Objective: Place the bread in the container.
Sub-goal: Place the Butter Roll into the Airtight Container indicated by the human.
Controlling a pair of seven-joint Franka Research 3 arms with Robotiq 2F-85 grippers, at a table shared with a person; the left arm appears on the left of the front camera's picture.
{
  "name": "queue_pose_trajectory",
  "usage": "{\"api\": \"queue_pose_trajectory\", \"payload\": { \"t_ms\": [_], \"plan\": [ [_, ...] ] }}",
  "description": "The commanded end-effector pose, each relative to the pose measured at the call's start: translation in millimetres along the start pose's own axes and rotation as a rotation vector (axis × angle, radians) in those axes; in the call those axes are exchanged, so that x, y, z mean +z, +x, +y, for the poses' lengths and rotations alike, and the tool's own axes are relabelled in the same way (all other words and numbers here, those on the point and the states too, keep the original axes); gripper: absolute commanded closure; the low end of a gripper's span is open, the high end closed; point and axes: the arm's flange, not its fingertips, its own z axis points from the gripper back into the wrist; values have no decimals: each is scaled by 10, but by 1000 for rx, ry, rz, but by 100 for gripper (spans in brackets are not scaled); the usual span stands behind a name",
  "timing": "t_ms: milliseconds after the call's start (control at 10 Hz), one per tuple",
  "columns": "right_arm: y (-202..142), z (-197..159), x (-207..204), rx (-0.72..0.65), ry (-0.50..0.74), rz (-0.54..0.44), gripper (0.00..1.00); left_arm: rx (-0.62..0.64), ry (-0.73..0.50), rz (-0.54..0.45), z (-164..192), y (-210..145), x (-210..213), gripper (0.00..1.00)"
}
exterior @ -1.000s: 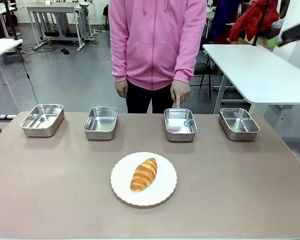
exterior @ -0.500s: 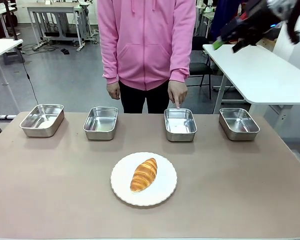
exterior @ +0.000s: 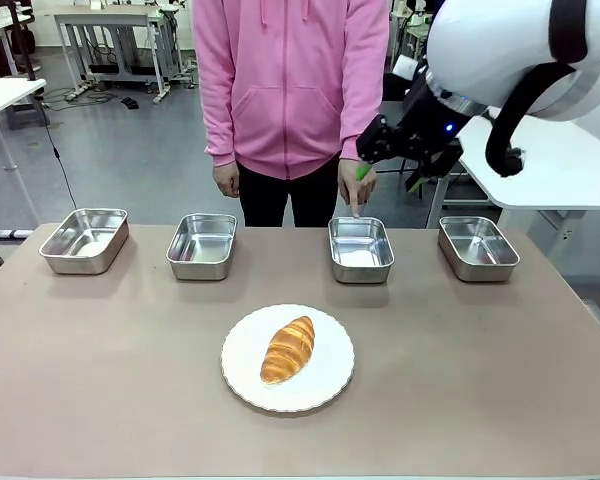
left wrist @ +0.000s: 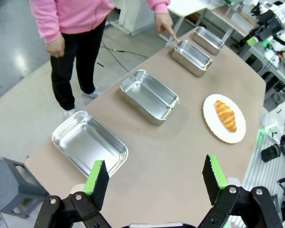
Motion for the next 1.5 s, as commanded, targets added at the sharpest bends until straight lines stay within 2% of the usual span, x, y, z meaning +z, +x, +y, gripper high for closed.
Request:
{"api": "queue_pose_trajectory", "payload": {
  "t_ms": [0, 500, 600, 800, 1100, 1400],
  "plan": [
    [116, -86, 65, 26, -53, -49, 0, -13, -3, -3, -17, -10, 4, 0],
    [72, -83, 63, 20, -38, -29, 0, -13, -3, -3, -17, -10, 4, 0],
    [-7, 261, -155, -27, -74, 20, 0, -13, -3, -3, -17, -10, 4, 0],
    [-230, 680, -526, -123, -108, 76, 0, -13, -3, -3, -17, -10, 4, 0],
    [-590, 1018, -1034, -214, -167, 153, 0, -13, -3, -3, -17, -10, 4, 0],
    [-893, 1180, -1498, -288, -208, 217, 0, -13, -3, -3, -17, -10, 4, 0]
  ]
}}
